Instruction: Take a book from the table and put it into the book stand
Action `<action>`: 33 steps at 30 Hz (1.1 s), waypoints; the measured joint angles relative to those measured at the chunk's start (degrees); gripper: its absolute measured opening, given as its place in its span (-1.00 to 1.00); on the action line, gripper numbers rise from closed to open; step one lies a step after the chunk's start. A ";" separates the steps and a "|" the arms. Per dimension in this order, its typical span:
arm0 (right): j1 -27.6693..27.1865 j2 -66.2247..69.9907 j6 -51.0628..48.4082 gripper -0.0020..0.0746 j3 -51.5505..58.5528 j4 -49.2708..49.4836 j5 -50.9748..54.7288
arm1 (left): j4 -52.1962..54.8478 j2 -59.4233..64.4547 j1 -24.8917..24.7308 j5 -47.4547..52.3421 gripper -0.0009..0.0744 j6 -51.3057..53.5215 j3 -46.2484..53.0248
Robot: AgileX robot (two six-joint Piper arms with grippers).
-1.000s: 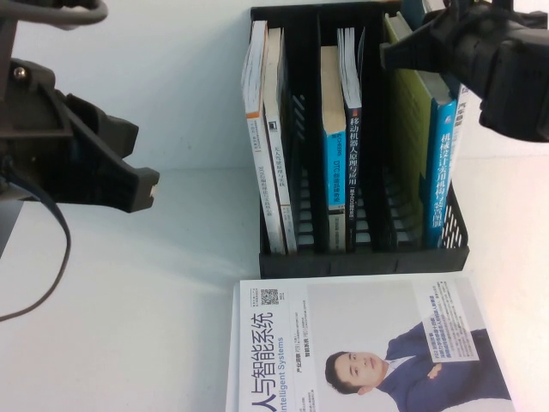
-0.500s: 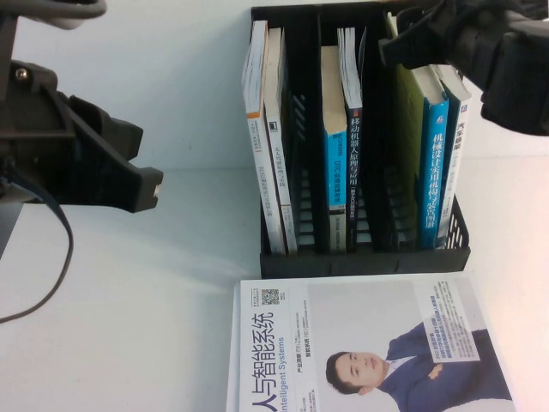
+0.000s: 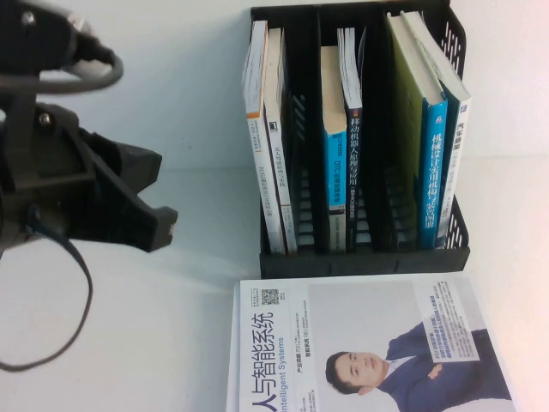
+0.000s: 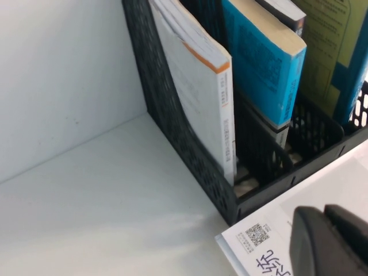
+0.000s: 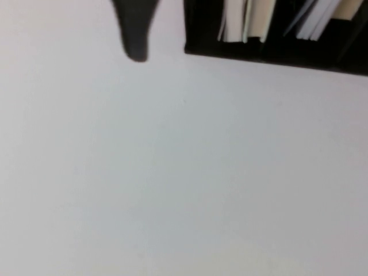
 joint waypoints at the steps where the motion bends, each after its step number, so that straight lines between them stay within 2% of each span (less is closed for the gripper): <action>1: 0.00 -2.37 -0.10 0.37 2.12 0.00 -0.80 | 0.00 -0.45 0.00 -1.76 -0.99 0.00 2.10; 3: 0.12 -7.11 -0.03 0.03 6.84 0.00 -0.82 | 0.00 -1.79 0.00 -6.97 -0.99 -0.15 6.89; 5: 0.71 -12.82 0.80 -0.44 12.92 0.00 0.57 | 0.00 -2.91 0.00 -12.48 -0.99 -0.93 11.57; 7: 1.59 -18.05 2.24 -0.71 18.55 0.00 1.62 | 0.00 -3.88 0.00 -18.94 -0.99 -2.08 16.30; 9: 2.62 -23.86 3.12 -0.83 24.59 0.00 2.51 | 0.00 -4.51 0.00 -25.12 -0.99 -4.06 21.15; 14: 4.28 -37.96 5.82 -0.92 38.41 0.00 6.50 | 0.00 -3.97 0.00 -34.73 -0.99 -7.30 29.04; 23: 4.56 -58.61 8.71 -0.93 60.04 0.00 10.47 | 0.33 -1.90 0.00 -36.03 -0.99 -7.77 31.68; 33: 4.56 -63.21 8.81 -0.94 66.34 0.00 10.37 | 0.40 -1.86 0.00 -36.03 -0.99 -7.79 31.68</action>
